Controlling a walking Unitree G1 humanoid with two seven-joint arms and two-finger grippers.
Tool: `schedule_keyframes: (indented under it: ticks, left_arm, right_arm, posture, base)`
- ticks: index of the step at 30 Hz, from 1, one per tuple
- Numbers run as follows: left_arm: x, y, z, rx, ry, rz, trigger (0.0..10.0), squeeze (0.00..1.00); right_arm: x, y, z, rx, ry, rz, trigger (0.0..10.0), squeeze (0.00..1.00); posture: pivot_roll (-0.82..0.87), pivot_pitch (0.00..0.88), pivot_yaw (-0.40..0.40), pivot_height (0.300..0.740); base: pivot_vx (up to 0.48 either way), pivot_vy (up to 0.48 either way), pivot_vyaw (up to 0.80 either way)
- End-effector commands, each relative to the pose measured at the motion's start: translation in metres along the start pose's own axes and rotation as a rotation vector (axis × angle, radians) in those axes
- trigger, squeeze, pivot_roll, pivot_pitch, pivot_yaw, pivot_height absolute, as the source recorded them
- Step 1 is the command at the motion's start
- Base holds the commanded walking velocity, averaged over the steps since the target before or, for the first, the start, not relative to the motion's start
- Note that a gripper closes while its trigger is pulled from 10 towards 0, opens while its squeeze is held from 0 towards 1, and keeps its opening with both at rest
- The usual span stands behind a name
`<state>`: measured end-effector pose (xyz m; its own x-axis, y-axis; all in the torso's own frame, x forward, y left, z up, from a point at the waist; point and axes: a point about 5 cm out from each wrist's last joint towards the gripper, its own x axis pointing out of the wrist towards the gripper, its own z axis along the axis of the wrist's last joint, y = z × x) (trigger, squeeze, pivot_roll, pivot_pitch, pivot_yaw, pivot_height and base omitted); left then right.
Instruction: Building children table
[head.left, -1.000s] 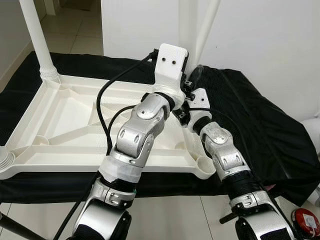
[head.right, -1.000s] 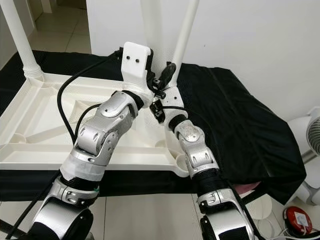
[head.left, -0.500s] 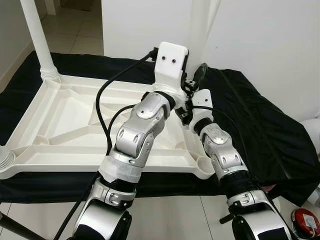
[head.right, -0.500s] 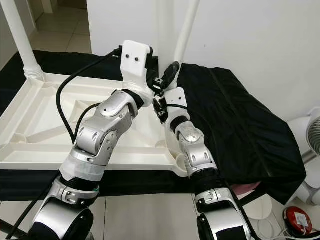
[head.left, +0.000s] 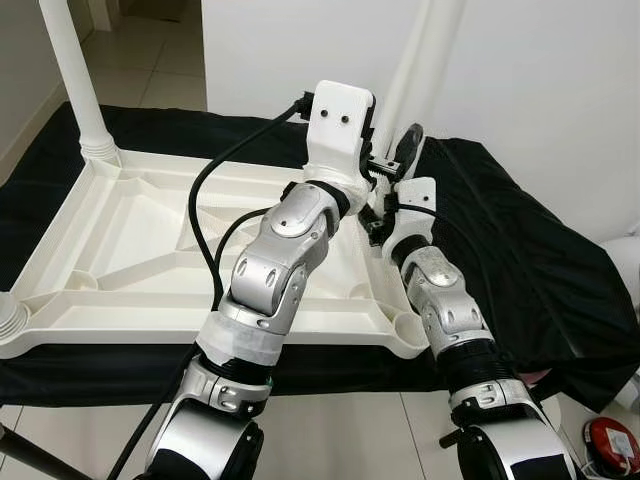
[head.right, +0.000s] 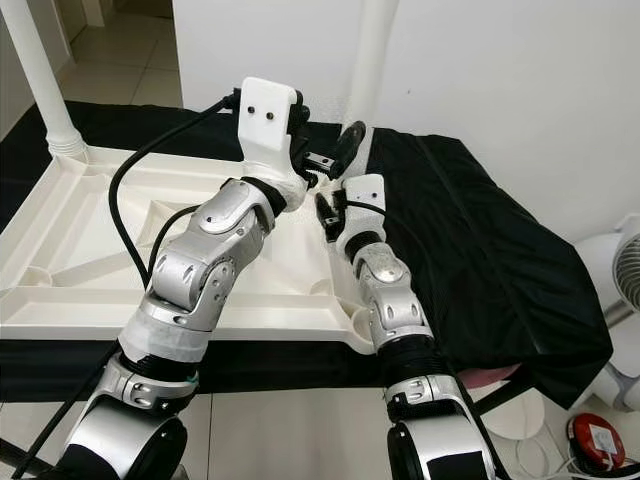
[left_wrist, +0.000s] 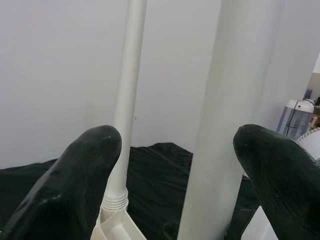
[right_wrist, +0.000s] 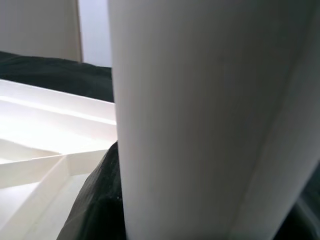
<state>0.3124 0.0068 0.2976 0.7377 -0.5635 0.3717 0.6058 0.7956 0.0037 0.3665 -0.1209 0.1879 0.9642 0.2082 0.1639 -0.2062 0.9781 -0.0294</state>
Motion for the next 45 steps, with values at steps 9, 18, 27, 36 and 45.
schedule_keyframes:
  ticks: [9, 18, 27, 36, 45]
  left_arm:
    - [-0.029, 0.018, -0.02, 0.029, 0.047, -0.023, 10.0, 0.0]
    - [-0.054, 0.01, -0.047, 0.096, 0.143, -0.129, 10.0, 0.0]
    - [-0.07, -0.004, -0.084, 0.206, 0.321, -0.268, 10.0, 0.0]
    - [-0.079, -0.006, -0.117, 0.297, 0.518, -0.29, 10.0, 0.0]
    - [-0.081, 0.002, -0.136, 0.399, 0.646, -0.271, 10.0, 0.0]
  right_arm:
    - [-0.011, -0.018, -0.007, 0.088, 0.03, -0.1, 10.0, 0.0]
    - [-0.023, -0.021, -0.011, 0.028, 0.026, -0.063, 10.0, 0.0]
    - [-0.021, -0.029, -0.001, 0.003, 0.002, -0.088, 10.0, 0.0]
    - [-0.018, -0.029, 0.005, 0.002, -0.016, -0.096, 10.0, 0.0]
    - [-0.019, -0.031, 0.007, -0.004, -0.022, -0.105, 10.0, 0.0]
  posture:
    - [0.02, 0.0, -0.128, 0.74]
    - [0.02, 0.0, -0.133, 0.74]
    - [0.01, 0.0, -0.134, 0.74]
    - [0.01, 0.0, -0.128, 0.74]
    - [0.01, 0.0, -0.122, 0.74]
  base:
    - [0.0, 0.0, 0.0]
    - [0.0, 0.0, 0.0]
    - [0.0, 0.0, 0.0]
    - [0.0, 0.0, 0.0]
    - [0.0, 0.0, 0.0]
